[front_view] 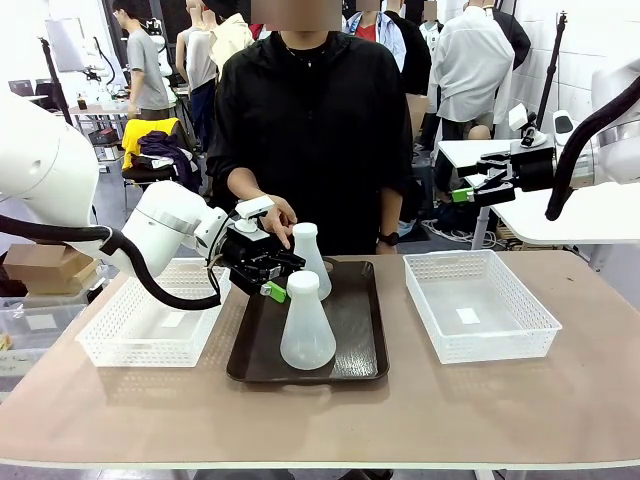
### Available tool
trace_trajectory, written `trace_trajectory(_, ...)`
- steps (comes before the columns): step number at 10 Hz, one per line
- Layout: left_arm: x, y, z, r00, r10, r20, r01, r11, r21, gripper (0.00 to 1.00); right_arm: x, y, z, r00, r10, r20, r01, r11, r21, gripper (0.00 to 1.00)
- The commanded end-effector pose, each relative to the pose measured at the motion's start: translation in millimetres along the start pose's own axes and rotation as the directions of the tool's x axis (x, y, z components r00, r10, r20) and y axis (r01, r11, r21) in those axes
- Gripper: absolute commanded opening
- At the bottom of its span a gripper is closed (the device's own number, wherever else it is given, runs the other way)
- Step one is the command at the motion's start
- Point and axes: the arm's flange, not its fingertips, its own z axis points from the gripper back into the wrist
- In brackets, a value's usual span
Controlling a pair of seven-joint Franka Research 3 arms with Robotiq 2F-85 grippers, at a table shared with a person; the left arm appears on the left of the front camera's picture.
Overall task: Prepare the laboratory tools.
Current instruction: Place the picked Big flask upright in the Handle tray as directed by the person.
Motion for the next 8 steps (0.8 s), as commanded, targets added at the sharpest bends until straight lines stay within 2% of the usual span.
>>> trace_trajectory(1,1.6,0.9,0.4,1.000,-0.001,0.009,0.001,1.000,0.009,1.00,0.4,0.3,-1.6,1.000,-0.003,-0.006,0.003,1.000,0.004,1.00)
trace_trajectory(8,1.6,0.9,0.4,1.000,-0.001,0.009,0.001,1.000,0.009,1.00,0.4,0.3,-1.6,1.000,-0.003,-0.006,0.003,1.000,0.004,1.00)
